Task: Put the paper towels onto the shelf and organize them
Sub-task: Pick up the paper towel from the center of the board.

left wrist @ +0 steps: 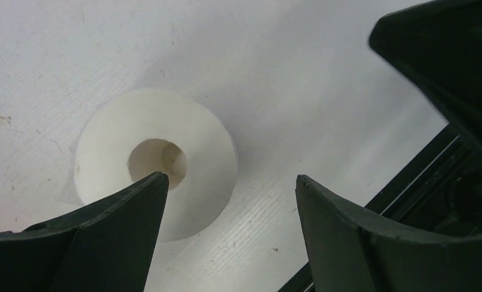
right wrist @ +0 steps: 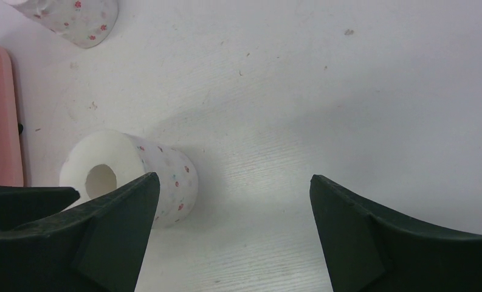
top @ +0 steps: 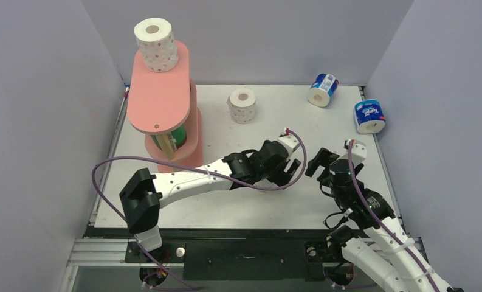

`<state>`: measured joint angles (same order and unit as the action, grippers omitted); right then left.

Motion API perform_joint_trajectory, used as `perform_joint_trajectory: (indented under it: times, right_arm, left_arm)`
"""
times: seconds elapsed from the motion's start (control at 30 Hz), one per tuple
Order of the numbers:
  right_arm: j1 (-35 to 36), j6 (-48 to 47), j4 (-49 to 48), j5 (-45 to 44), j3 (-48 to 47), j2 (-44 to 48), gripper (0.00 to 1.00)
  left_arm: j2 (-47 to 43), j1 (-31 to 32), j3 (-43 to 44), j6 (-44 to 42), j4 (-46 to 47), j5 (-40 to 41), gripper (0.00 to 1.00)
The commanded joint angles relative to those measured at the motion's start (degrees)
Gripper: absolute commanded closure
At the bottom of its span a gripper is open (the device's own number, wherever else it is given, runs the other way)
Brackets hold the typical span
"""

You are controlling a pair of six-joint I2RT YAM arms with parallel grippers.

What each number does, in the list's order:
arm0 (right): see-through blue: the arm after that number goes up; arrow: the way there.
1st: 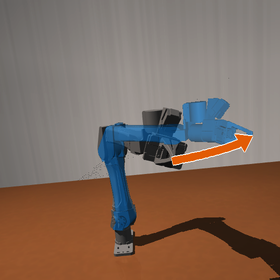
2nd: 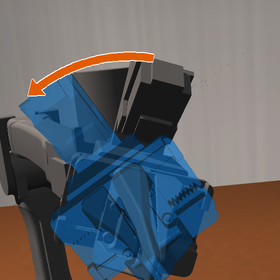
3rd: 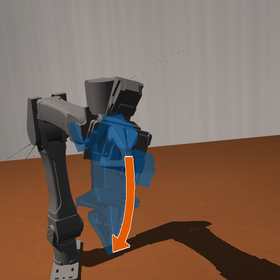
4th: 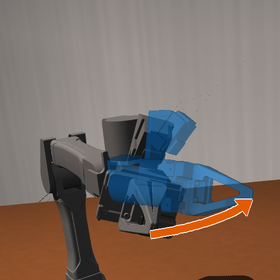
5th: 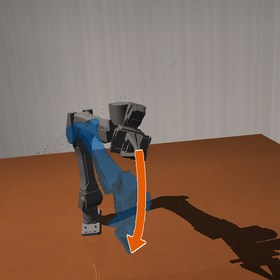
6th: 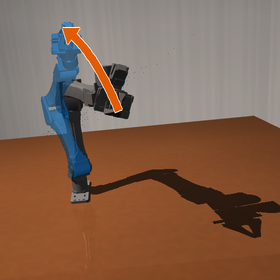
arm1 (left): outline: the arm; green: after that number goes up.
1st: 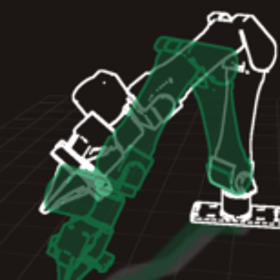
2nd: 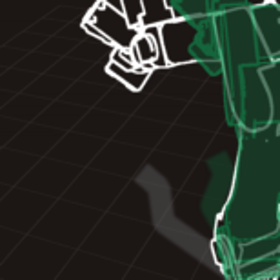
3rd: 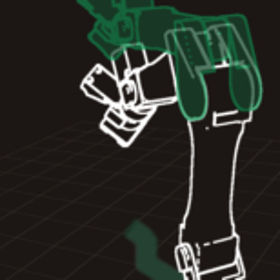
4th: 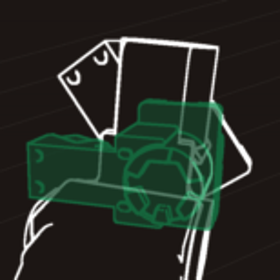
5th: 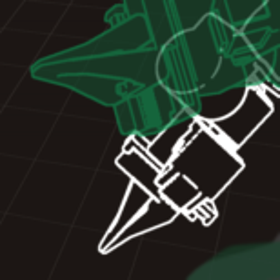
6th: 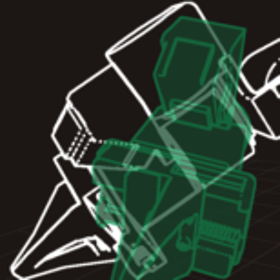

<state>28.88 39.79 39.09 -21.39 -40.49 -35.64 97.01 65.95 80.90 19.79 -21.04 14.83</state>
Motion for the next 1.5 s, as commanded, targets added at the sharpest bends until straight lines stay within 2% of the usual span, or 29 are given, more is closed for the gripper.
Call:
perform_joint_trajectory:
  times: [0.0,0.13,0.23,0.5,0.93,1.47]
  right_arm:
    - [-0.23,0.70,1.14,-2.86,-0.28,2.04,0.11]
    - [-0.32,1.15,1.14,-2.20,0.13,1.83,0.11]
    - [-0.32,1.39,1.10,-2.02,0.23,0.67,0.11]
    - [-0.38,1.27,0.54,-2.16,0.28,0.71,0.11]
    - [-0.40,1.99,-0.15,-0.92,0.41,0.04,0.12]
    - [-0.39,2.22,-0.99,-0.38,1.45,-0.35,0.12]
  left_arm:
    - [3.32,0.10,4.64,-2.99,-3.58,-0.70,0.25]
    - [1.52,-0.16,3.29,-0.59,-3.93,2.64,0.25]
    - [-1.74,-2.63,0.12,4.82,-3.22,4.42,0.24]
    - [-12.74,-12.50,-13.76,21.44,1.61,-0.16,0.24]
    - [-7.46,-13.82,-11.84,36.66,-1.91,-0.83,0.21]
    - [-1.98,-11.48,-8.87,37.01,-1.24,0.86,0.24]
